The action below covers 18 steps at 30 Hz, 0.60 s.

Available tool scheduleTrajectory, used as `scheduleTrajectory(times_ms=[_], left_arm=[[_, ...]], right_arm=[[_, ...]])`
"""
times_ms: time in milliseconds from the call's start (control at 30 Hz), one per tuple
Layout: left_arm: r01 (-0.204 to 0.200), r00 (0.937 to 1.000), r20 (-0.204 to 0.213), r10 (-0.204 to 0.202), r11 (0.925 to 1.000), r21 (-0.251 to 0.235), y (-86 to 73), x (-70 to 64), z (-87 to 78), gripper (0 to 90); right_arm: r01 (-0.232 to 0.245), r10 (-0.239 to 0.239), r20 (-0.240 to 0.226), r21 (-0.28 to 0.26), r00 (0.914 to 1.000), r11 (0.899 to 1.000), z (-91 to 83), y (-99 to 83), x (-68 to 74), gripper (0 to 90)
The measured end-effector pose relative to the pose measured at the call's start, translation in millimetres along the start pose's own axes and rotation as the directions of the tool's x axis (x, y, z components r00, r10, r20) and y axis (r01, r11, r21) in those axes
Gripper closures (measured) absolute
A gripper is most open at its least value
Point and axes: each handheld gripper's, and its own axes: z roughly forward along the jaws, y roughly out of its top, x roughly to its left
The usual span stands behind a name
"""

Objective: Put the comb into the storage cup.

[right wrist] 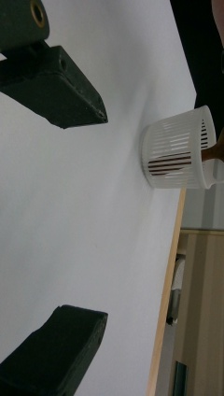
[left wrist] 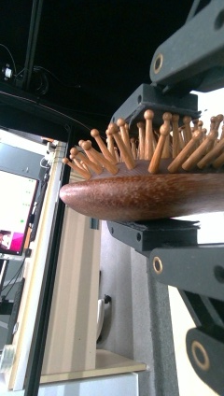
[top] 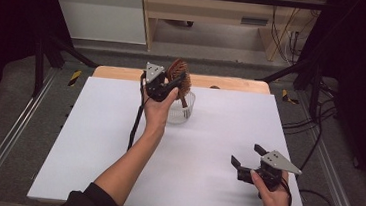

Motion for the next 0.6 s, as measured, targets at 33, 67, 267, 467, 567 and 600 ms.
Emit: scheduleTrajectory(times_ms=[33, 67, 267, 467, 567, 600], left_arm=[[0.0, 1.0, 0.001, 0.0, 1.0, -0.001, -0.1, -0.1, 0.1, 51.1], [-0.001, 1.0, 0.002, 0.001, 1.0, 0.0, -0.1, -0.2, 0.1, 51.1], [-0.002, 1.0, -0.001, 0.002, 1.0, 0.0, -1.3, 0.6, -0.5, 51.1], [-0.008, 1.0, 0.0, 0.008, 1.0, 0.004, -4.5, 0.9, -0.8, 51.0], [-0.007, 1.0, 0.001, 0.007, 1.0, 0.003, -4.7, 1.7, -0.7, 51.0], [-0.008, 1.0, 0.003, 0.008, 1.0, 0.003, -4.7, 1.8, -0.5, 51.0]], right_arm=[[0.0, 0.0, 0.0, 0.0, 1.0, 1.0, 0.0, 0.0, 0.0, 6.2], [0.0, 0.0, 0.0, 0.001, 1.0, 1.0, -0.1, -0.1, 0.0, 6.2], [-0.001, 0.001, -0.001, 0.0, 1.0, 1.0, 0.0, -0.2, 0.1, 6.2], [-0.002, 0.002, -0.003, 0.002, 1.0, 1.0, 0.2, -0.1, 0.5, 6.2], [0.002, -0.002, 0.001, 0.005, 1.0, 1.0, 0.5, -0.4, 0.4, 6.2], [0.001, -0.001, -0.001, 0.005, 1.0, 1.0, 0.8, -0.5, 0.4, 6.2]])
